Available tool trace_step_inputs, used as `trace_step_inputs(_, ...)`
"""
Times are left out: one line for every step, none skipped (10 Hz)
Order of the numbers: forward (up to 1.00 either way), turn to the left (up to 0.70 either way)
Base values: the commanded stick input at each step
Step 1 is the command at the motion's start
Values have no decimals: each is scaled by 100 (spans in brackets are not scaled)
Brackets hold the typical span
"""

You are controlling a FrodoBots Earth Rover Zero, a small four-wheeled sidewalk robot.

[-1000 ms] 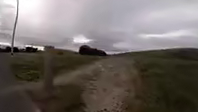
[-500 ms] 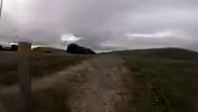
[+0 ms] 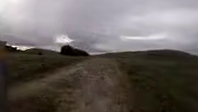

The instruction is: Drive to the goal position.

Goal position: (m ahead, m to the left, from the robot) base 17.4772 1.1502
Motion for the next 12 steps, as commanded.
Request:
trace_step_inputs(50,0)
trace_step_inputs(50,0)
trace_step_inputs(50,0)
trace_step_inputs(50,0)
trace_step_inputs(50,0)
trace_step_inputs(50,0)
trace_step_inputs(50,0)
trace_step_inputs(50,0)
trace_step_inputs(50,0)
trace_step_inputs(50,0)
trace_step_inputs(50,0)
trace_step_inputs(50,0)
